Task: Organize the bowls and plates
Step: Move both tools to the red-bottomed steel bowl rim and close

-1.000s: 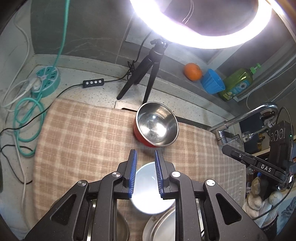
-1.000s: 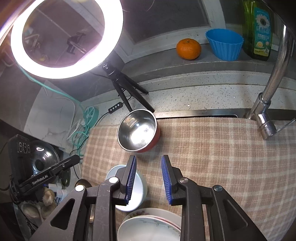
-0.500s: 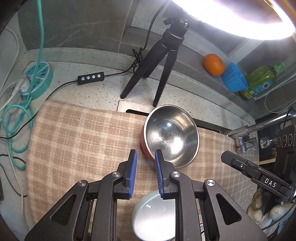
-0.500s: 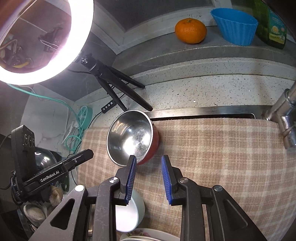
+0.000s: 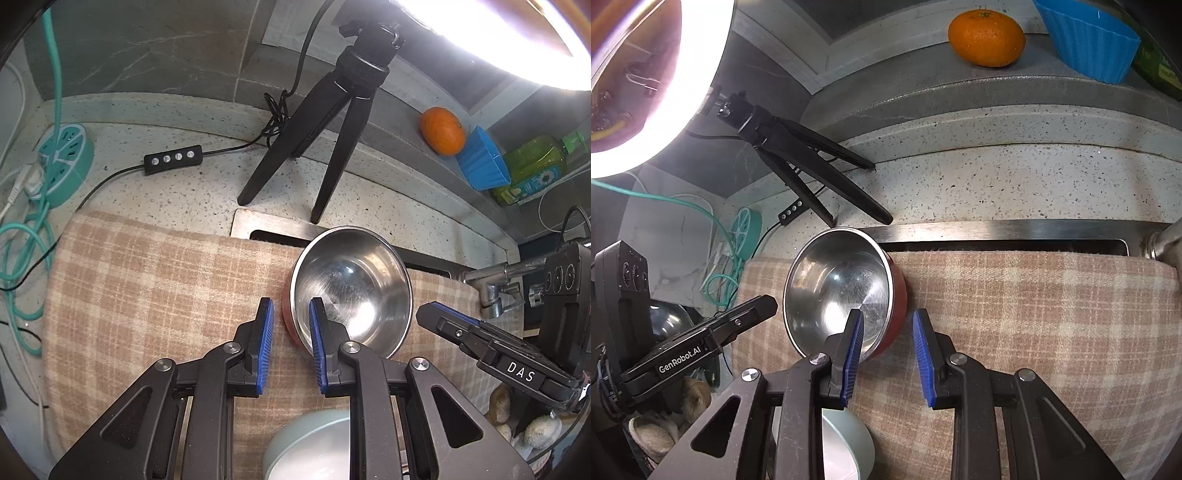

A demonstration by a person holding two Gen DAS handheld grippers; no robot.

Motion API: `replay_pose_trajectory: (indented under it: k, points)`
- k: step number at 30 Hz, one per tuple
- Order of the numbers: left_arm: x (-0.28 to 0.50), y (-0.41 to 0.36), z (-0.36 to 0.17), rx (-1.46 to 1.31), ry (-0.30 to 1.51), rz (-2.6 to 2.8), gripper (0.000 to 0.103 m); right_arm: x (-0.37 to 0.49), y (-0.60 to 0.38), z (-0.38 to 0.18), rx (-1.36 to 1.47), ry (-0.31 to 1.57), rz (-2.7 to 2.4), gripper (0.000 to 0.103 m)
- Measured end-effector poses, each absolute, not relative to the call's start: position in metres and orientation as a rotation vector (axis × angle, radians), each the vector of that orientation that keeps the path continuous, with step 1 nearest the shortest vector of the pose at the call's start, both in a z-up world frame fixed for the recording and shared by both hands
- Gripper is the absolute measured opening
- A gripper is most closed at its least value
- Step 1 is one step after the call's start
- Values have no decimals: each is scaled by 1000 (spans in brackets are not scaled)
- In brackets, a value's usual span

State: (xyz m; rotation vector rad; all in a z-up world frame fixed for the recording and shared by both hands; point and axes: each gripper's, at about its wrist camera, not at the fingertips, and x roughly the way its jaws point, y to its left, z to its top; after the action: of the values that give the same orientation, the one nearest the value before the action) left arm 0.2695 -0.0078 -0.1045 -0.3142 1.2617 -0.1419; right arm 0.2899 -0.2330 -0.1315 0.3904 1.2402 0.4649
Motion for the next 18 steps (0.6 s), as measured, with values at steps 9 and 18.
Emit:
replay_pose_trajectory:
  k: [9,18]
  points:
    - [276,-10,-112,-300,1278,-141,18,300,-232,-142,398,1235,454,25]
    - [282,-9,-117,-296,1292,-137,13,308,-226,-148,392,1248,459,20]
